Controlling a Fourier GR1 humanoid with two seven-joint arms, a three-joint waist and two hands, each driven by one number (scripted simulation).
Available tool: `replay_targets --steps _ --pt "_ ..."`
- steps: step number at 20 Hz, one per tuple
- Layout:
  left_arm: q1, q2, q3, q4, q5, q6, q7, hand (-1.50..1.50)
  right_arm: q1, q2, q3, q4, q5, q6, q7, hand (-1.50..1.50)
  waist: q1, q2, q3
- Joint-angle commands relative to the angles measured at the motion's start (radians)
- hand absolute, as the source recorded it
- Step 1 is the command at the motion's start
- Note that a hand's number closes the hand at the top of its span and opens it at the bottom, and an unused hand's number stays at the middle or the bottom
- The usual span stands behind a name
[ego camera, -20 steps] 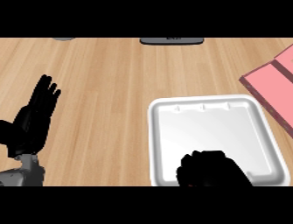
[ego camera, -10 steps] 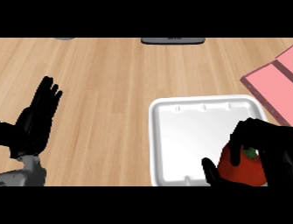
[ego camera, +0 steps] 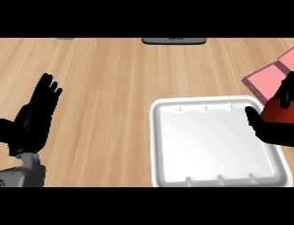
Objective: Pick the bell pepper from the tray and place it in the cardboard box
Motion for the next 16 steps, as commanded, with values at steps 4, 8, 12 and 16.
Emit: replay_targets --steps 4,8,12,16 --pt "-0.005 0.016 0.021 0.034 0.020 -0.027 -0.013 0.00 -0.073 -0.160 -0.179 0.275 0.037 -0.114 -0.181 1.50 0.003 0.003 0.000" --pt "-0.031 0.010 0.029 0.080 0.012 -0.020 -0.050 0.00 -0.045 -0.173 -0.162 0.507 0.097 -0.274 -0.364 1.50 0.004 0.004 0.000" --pt "0.002 0.007 -0.001 -0.003 0.011 -0.021 0.013 0.00 -0.135 -0.226 -0.184 0.741 0.124 -0.350 -0.450 1.50 0.012 0.003 0.001" --pt "-0.073 -0.008 -0.011 0.028 -0.024 0.025 0.037 0.00 -0.170 -0.307 -0.123 0.876 0.218 -0.298 -0.467 1.50 0.013 0.007 0.000"
